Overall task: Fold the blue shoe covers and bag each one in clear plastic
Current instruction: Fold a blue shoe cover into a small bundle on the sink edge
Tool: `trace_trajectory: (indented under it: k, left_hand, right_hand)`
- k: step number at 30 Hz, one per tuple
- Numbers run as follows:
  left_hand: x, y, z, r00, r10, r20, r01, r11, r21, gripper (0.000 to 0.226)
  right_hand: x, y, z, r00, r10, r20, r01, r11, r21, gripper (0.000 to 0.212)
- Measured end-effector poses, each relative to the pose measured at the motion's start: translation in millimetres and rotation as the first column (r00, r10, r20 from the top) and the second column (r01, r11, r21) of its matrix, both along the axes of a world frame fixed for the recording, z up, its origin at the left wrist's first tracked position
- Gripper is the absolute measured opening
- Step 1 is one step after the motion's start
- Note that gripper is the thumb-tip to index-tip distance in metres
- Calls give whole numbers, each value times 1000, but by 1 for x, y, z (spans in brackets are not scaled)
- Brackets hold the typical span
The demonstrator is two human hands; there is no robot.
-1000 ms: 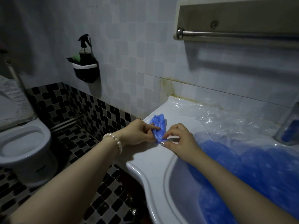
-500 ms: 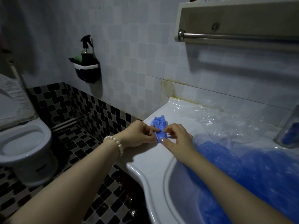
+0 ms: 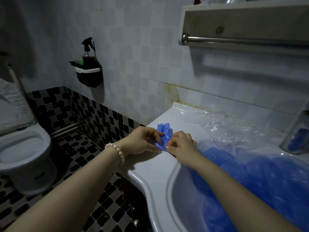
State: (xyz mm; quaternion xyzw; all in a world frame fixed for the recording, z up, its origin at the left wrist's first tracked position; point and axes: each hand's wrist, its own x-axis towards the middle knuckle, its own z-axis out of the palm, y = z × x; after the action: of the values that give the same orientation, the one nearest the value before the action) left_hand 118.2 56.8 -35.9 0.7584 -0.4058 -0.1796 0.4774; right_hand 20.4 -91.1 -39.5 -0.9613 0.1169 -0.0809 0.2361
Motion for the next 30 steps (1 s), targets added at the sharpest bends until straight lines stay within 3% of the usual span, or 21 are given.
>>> trace_trajectory:
  k: [6, 11, 18, 27, 30]
  left_hand:
    - [1, 1, -5, 974, 113, 198, -108, 994, -32, 36]
    - [-3, 2, -3, 954, 97, 284, -122, 990, 72, 27]
    - [-2, 1, -4, 963, 81, 258, -104, 992, 78, 21]
    - [-3, 0, -4, 966, 146, 212, -145, 989, -18, 25]
    - [-2, 1, -5, 962, 145, 233, -151, 989, 6, 16]
  right_hand:
    - [-2, 4, 2, 1000, -8, -5, 8, 1000, -18, 12]
    - [-4, 3, 2, 1000, 3, 12, -3, 1000, 31, 10]
    - [-13, -7, 1, 976, 71, 205, -136, 937, 321, 30]
    - [-4, -3, -1, 990, -70, 123, 44, 977, 208, 27]
    - [-2, -1, 1, 993, -88, 81, 80, 992, 93, 22]
